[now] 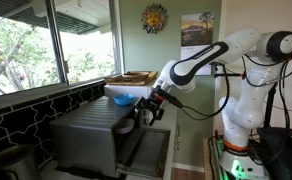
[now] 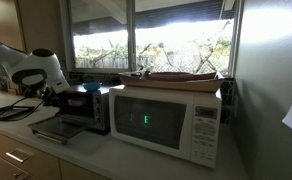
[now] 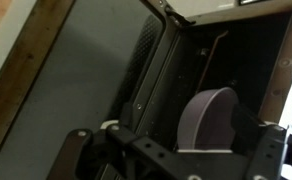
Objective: Remove the blue bowl from the microwave, put it on the left microwave and then put the purple bowl in the left microwave
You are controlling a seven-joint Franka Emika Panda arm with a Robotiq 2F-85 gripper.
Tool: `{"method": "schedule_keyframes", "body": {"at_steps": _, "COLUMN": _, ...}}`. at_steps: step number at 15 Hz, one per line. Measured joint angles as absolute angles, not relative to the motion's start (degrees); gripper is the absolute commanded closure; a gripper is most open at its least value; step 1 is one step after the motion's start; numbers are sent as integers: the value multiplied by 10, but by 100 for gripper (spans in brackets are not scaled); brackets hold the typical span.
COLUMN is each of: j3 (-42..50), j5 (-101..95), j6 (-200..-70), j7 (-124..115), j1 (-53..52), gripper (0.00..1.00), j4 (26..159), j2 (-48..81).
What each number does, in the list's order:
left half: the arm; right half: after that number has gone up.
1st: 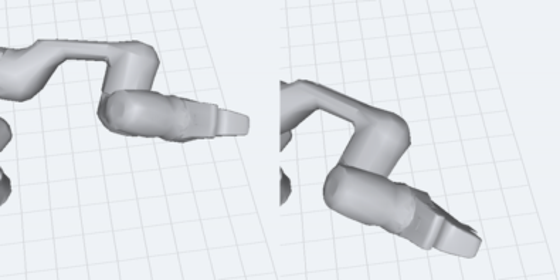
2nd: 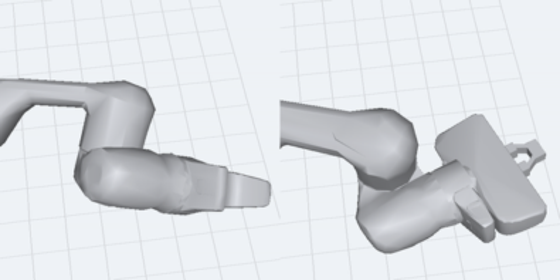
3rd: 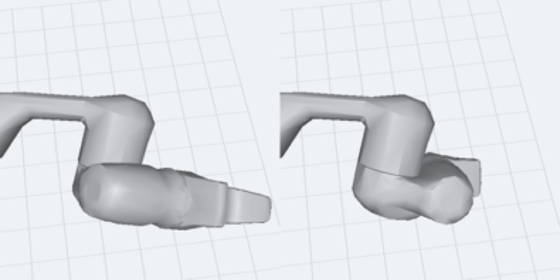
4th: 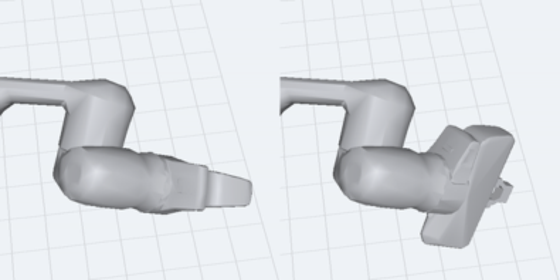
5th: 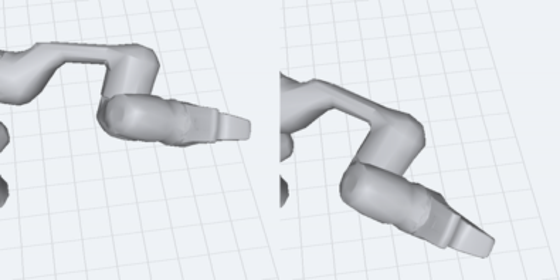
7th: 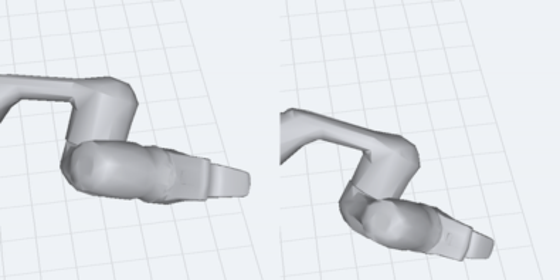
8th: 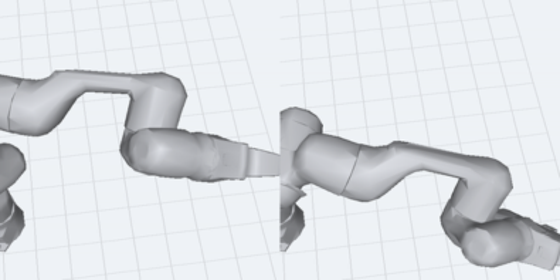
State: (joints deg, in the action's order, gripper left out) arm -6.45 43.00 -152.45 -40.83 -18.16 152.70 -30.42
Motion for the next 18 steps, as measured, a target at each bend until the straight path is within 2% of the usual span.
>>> {"method": "schedule_keyframes", "body": {"at_steps": 10, "j3": -66, "j5": 217, "j6": -1120, "j7": -316, "j1": -93, "gripper": 0, "j4": 1407, "j2": -415}}
{"method": "schedule_keyframes", "body": {"at_steps": 14, "j3": -87, "j5": 166, "j6": -1057, "j7": -251, "j1": -81, "gripper": 0, "j4": 1349, "j2": -417}}
{"method": "schedule_keyframes", "body": {"at_steps": 18, "j3": -105, "j5": 113, "j6": -1061, "j7": -179, "j1": -75, "gripper": 0, "j4": 1316, "j2": -416}}
